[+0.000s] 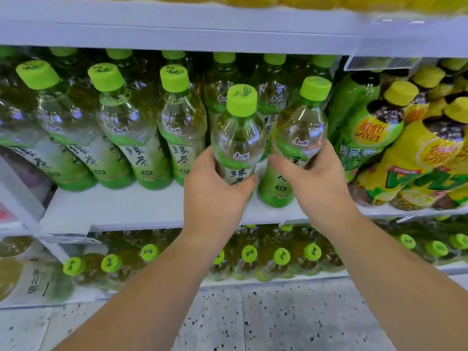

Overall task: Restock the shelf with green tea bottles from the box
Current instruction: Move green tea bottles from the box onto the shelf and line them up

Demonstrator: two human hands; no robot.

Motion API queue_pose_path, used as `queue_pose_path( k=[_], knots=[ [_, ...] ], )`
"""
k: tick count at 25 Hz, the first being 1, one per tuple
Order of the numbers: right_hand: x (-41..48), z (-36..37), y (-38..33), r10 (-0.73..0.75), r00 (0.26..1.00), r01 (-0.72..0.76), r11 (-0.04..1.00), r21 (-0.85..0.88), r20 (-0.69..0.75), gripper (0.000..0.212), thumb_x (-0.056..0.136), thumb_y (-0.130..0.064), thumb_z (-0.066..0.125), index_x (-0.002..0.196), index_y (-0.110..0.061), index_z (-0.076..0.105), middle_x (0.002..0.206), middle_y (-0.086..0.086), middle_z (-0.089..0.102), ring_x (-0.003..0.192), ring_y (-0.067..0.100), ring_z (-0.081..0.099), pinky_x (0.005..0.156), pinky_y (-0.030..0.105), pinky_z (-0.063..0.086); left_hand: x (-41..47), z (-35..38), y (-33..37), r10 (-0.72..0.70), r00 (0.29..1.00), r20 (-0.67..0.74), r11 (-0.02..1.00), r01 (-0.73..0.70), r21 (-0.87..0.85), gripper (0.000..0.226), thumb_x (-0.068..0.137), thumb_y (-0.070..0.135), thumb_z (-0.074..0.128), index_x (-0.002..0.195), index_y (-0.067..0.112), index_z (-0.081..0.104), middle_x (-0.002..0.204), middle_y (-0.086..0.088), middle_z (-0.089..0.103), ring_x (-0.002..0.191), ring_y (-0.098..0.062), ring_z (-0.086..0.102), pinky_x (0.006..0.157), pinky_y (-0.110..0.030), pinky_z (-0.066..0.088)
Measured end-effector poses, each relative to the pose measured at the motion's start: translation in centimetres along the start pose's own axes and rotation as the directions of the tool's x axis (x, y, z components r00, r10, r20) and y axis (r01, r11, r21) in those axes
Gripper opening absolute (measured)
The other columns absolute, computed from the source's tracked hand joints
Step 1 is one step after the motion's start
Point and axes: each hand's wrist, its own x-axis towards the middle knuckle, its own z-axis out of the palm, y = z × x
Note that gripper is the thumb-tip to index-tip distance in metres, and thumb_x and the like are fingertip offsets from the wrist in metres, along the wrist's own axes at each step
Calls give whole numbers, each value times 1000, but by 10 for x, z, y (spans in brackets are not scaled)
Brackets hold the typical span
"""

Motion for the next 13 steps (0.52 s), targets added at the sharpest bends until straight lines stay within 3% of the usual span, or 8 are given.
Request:
queue_pose_path(
  k=[4,9,11,13],
  knots=[
    [-1,-4,16,-58,997,55,997,56,55,42,85,-20,82,120,-29,60,110,-17,74,106,1,69,89,26,57,-4,5,-12,-21,999,-46,1000,21,-7,46,73,24,89,97,48,57,96,38,68,90,13,65,72,-1,45],
    [-12,1,24,-83,994,80,995,53,66,43,87,-19,80,124,-26,59,114,-18,72,110,-3,66,93,20,54,-4,4,-17,-39,999,31,994,36,104,46,79,30,85,111,42,54,103,32,66,92,16,62,71,-2,46],
    [-16,0,26,-51,995,47,998,51,89,43,87,-25,80,125,-30,58,113,-23,71,109,-8,64,88,11,51,-11,4,-26,-126,990,63,983,116,146,46,79,32,84,117,37,59,103,28,67,97,13,61,80,-10,50],
    [-21,-5,30,-14,990,20,999,-38,141,41,87,-33,79,121,-37,57,114,-25,68,107,-12,61,82,3,46,-19,3,-37,-177,983,47,969,166,181,53,81,34,84,128,31,62,115,19,63,107,0,61,95,-29,54]
  ],
)
